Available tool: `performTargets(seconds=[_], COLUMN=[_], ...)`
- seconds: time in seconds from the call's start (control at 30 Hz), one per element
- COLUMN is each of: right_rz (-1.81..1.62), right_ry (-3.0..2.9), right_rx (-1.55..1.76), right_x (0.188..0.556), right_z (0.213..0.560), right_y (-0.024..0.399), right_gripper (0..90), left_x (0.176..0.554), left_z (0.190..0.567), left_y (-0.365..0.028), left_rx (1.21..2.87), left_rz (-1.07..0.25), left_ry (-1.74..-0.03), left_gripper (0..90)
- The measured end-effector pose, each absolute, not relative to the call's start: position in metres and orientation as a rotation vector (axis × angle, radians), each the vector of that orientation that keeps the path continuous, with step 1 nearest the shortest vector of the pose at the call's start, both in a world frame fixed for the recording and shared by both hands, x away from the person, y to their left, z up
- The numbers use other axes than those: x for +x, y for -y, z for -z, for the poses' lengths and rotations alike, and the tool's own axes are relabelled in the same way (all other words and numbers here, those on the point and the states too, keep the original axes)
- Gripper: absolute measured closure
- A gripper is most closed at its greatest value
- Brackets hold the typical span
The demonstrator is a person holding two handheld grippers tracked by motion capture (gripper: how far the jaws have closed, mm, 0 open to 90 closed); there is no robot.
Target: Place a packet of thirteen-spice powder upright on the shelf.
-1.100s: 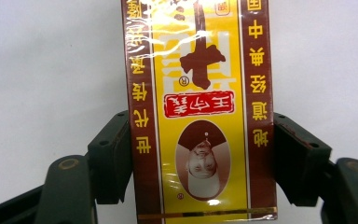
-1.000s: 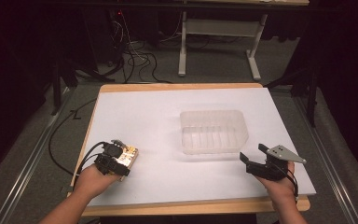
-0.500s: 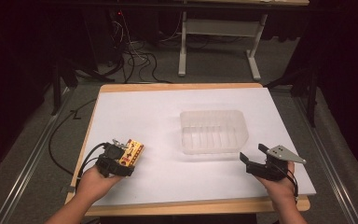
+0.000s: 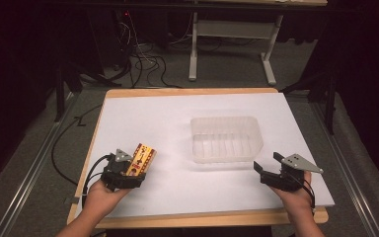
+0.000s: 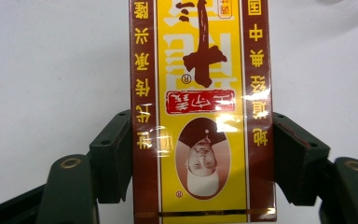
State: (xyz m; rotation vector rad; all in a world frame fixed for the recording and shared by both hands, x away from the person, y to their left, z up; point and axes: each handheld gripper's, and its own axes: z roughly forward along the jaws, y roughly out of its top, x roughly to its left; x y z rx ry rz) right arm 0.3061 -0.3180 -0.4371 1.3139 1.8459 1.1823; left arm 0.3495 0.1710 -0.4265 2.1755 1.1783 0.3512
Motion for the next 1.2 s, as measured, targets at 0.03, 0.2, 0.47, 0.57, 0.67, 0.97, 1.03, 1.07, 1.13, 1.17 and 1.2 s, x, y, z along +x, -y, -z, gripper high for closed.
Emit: performTargets(seconds=[0.03, 0.2, 0.47, 0.57, 0.67, 0.97, 1.03, 1.07, 1.13, 1.17, 1.2], right_rz=[-1.181, -1.180, -1.177, -1.179, -1.177, -1.201, -1.206, -1.206, -1.206, -1.208, -1.210], right_ry=[-1.847, -1.842, -1.843, -1.842, -1.844, -1.837, -1.841, -1.845, -1.849, -1.853, -1.857], right_rx=[1.313, 1.312, 1.297, 1.294, 1.289, 1.273, 1.271, 1.263, 1.260, 1.261, 1.263], right_x=[0.306, 0.305, 0.304, 0.304, 0.304, 0.301, 0.301, 0.301, 0.300, 0.300, 0.300], right_z=[0.437, 0.436, 0.436, 0.436, 0.436, 0.431, 0.431, 0.430, 0.430, 0.429, 0.428], right_y=[0.318, 0.318, 0.316, 0.316, 0.316, 0.314, 0.311, 0.310, 0.308, 0.306, 0.305], right_gripper=[17.0, 17.0, 17.0, 17.0, 16.7, 15.1, 14.8, 14.7, 14.3, 14.3, 14.4], left_x=[0.348, 0.343, 0.345, 0.346, 0.345, 0.341, 0.341, 0.340, 0.340, 0.341, 0.341], left_z=[0.426, 0.422, 0.426, 0.428, 0.431, 0.429, 0.427, 0.426, 0.425, 0.424, 0.423], left_y=[-0.171, -0.170, -0.163, -0.158, -0.151, -0.131, -0.126, -0.123, -0.117, -0.113, -0.110], left_rx=[2.156, 2.067, 1.927, 1.904, 1.879, 1.821, 1.811, 1.809, 1.817, 1.817, 1.821], left_rz=[-0.363, -0.417, -0.445, -0.443, -0.445, -0.419, -0.413, -0.409, -0.404, -0.402, -0.399], left_ry=[-1.164, -1.133, -1.090, -1.069, -1.038, -0.986, -0.967, -0.952, -0.929, -0.919, -0.909], left_gripper=[32.4, 32.4, 32.5, 32.5, 32.5, 32.5, 32.5, 32.5, 32.5, 32.5, 32.5])
